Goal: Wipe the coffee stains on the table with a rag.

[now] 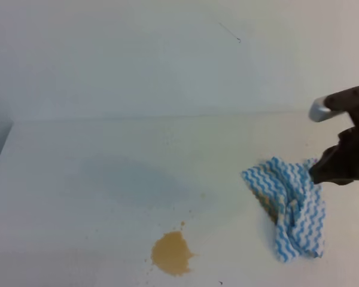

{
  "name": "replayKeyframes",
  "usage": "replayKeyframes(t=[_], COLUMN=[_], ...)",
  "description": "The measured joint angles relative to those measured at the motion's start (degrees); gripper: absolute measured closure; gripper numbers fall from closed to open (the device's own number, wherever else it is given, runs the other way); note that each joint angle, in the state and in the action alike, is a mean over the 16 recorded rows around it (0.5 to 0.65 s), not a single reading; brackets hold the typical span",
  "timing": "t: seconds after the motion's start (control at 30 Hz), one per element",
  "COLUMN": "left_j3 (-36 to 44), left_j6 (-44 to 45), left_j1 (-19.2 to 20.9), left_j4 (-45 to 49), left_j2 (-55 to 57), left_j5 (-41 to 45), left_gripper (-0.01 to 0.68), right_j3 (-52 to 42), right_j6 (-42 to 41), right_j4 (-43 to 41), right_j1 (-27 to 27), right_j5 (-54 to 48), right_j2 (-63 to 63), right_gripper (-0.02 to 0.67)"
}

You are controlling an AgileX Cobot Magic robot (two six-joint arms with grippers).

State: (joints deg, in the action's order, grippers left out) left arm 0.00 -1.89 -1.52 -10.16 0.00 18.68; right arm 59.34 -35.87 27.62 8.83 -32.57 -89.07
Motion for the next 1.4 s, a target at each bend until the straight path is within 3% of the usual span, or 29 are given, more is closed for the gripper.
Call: replayKeyframes(t=[0.2,0.47,0.6,1.07,1.4], left_j3=[0.0,0.0,0.0,0.0,0.0], left_j6=[0.0,0.0,0.0,0.06,0.12], left_j1=[0.0,0.0,0.0,0.0,0.0], left_j4=[0.0,0.0,0.0,0.0,0.0], left_j2=[0.0,0.0,0.0,0.0,0.0], left_j5=[0.0,0.0,0.0,0.0,0.0], left_gripper=[0.677,0.677,0.677,0.677,0.677], right_j3=[5.39,9.57,10.22,10.66,10.92], right_j6=[2.06,2.69,2.84,3.5,3.47], right_j4=[-5.05,-9.32,-10.94,-14.36,-9.99], right_j1=[3.96,5.1,5.11,5.11,6.55], right_j5=[0.82,0.64,1.14,3.0,1.8], right_j2=[-8.67,-15.56,-18.01,-23.09,-24.2], right_gripper=[0.505,0.335,0.3,0.47,0.614])
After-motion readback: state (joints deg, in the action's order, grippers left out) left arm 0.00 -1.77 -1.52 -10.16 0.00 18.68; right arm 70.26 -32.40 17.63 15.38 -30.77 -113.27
